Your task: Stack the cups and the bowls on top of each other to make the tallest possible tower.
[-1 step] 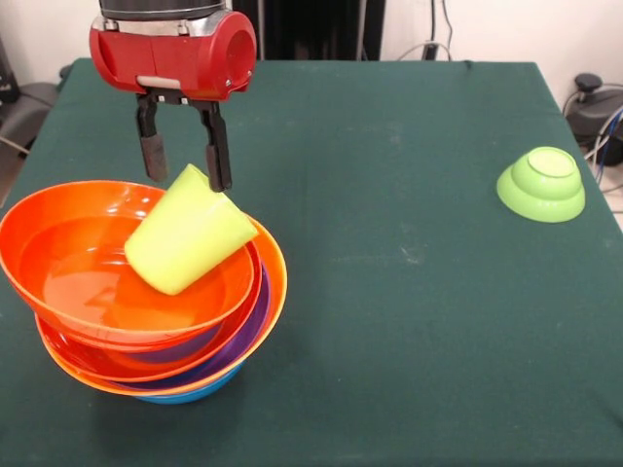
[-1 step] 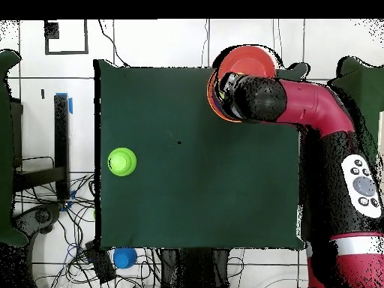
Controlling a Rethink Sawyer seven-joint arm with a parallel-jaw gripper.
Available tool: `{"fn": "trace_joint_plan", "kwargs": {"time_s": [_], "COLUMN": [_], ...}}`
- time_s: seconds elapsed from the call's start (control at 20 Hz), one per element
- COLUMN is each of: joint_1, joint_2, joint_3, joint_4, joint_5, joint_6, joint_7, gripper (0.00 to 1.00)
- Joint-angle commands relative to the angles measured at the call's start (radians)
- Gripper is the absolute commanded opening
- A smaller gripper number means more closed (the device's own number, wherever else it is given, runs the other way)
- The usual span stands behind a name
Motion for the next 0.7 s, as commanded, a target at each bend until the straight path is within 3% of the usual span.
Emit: {"fn": "trace_joint_plan", "kwargs": {"time_s": [0.05,0.7], "joint_1": [0.028,0.014], "joint_2": [0.077,0.102], "joint_3": [-0.048,-0.018], "joint_4": [0.043,0.027], "joint_5": [-0.082,-0.057], "joint_6": [-0.048,-0.021], "joint_7": [-0.050,-0.083], "gripper": [1.00,1.00]}}
